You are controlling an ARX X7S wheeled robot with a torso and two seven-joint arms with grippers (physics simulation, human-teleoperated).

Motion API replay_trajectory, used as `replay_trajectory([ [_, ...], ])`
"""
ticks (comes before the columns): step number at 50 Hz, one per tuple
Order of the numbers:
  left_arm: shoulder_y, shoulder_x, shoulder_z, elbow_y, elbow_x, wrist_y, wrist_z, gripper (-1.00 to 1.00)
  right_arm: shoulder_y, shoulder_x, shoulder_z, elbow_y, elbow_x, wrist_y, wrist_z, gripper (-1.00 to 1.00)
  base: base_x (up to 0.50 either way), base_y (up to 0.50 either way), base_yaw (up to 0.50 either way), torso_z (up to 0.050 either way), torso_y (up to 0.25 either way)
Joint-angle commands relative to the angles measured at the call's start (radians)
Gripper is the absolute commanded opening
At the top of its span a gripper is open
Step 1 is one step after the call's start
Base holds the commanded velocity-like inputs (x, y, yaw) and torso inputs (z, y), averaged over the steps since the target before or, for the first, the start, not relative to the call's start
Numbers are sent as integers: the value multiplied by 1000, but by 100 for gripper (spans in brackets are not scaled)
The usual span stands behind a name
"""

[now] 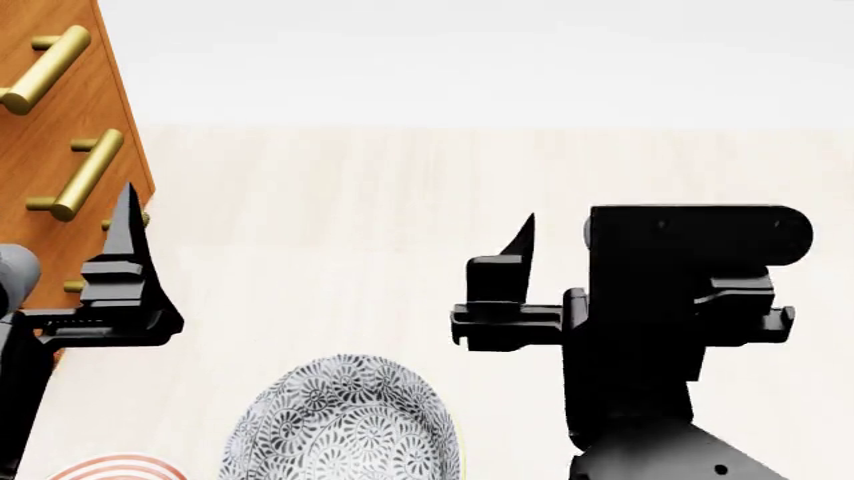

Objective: Stack the bowl at the front on the bowl in the middle.

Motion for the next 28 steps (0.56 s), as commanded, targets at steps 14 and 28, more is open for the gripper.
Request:
replay_trajectory([
  [14,157,18,9,14,98,466,75,100,-233,74,-142,-188,-806,-483,25,100,0,0,0,0,0],
  [28,156,6,23,18,100,476,60,100,-231,70,-147,-174,-802,-482,17,100,0,0,0,0,0],
])
